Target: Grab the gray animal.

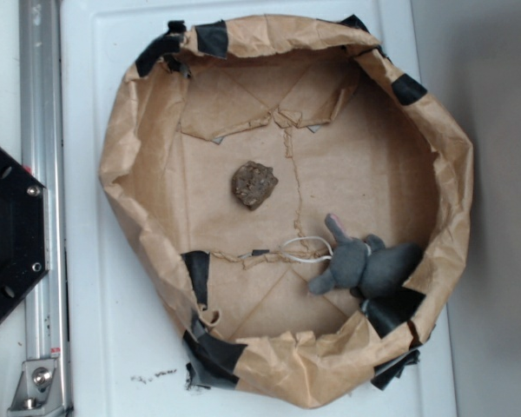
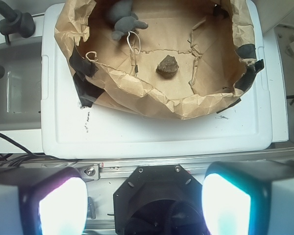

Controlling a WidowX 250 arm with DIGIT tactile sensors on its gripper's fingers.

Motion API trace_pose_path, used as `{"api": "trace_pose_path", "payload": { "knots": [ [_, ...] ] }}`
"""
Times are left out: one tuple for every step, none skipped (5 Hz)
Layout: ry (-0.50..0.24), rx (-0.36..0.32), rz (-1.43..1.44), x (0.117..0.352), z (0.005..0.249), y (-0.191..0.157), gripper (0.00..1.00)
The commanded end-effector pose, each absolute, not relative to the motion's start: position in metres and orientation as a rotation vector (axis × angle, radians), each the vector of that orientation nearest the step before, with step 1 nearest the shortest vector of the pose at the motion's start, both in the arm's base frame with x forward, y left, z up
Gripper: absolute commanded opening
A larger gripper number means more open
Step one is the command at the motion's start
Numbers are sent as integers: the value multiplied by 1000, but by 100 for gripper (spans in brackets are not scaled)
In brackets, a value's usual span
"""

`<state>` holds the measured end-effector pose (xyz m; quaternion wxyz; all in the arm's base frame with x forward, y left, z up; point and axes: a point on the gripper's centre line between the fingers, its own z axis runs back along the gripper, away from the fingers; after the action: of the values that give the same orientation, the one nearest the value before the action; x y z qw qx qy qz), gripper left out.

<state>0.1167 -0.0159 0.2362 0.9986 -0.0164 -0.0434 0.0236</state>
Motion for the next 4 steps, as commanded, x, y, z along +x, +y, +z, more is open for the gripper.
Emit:
{"api": "trace_pose_path", "payload": {
  "knots": [
    [-87,-33,47,117,236,-16,100],
    [-202,-73,48,151,193,9,100],
    [-383,16,-140,197,182,11,100],
    [-400,-82,-178,247,163,15,100]
  ]
}}
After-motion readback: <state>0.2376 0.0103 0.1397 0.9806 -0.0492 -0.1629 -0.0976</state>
